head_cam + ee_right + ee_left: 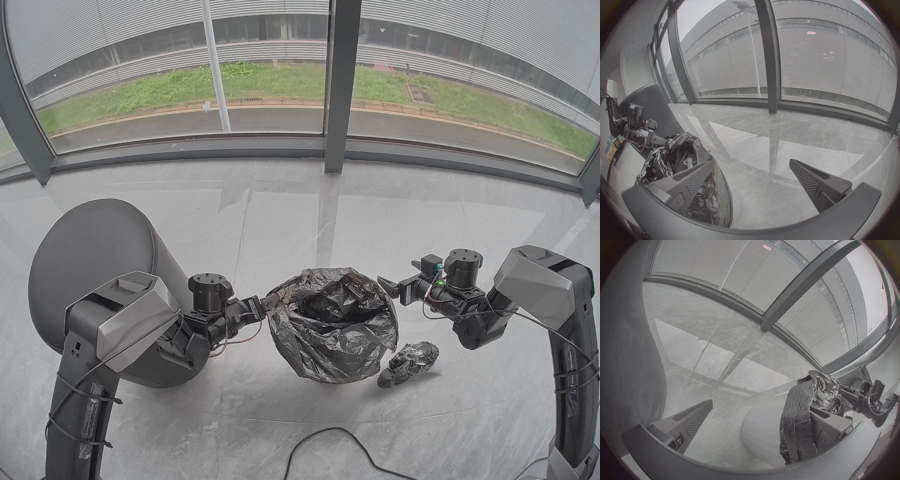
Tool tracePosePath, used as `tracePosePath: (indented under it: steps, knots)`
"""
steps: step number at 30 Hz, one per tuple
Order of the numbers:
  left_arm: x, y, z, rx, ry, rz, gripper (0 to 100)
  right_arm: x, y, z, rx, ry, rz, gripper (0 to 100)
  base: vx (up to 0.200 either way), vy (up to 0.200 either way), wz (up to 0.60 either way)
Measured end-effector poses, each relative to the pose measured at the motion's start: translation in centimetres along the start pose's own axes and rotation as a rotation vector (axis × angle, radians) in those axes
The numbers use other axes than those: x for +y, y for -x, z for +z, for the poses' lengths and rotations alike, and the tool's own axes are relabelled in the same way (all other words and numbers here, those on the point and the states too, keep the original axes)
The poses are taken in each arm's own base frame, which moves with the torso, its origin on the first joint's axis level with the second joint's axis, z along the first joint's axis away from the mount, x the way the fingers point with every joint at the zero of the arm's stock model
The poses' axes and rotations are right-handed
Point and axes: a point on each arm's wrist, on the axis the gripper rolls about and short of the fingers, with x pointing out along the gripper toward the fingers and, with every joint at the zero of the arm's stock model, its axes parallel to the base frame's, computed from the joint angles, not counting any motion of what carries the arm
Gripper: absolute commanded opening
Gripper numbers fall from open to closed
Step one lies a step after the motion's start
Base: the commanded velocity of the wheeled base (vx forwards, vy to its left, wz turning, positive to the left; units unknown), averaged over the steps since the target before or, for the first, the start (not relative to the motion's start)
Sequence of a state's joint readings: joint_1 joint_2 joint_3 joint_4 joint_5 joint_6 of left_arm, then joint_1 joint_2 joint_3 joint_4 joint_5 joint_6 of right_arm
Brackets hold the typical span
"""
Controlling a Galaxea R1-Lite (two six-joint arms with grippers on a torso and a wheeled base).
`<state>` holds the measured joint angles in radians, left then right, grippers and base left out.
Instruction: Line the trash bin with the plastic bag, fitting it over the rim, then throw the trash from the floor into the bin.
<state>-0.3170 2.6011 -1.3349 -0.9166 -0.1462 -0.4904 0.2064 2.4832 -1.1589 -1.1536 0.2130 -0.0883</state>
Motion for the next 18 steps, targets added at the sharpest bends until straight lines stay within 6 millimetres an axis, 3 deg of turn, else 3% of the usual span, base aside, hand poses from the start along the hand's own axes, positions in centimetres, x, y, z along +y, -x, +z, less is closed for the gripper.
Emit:
tracePosePath:
  steps: [10, 18]
  knots:
    - [0.7, -0.5, -1.4, 0.021, 0.007, 0.005, 100, 1.0, 0.6, -0.5, 0.021, 0.0, 0.02, 100, 0.0, 0.0, 0.0]
    - [1.0, -0.6, -1.4, -0.002, 0.014, -0.022, 100, 1.2, 1.0, -0.2, 0.023, 0.0, 0.023, 100, 0.0, 0.0, 0.0]
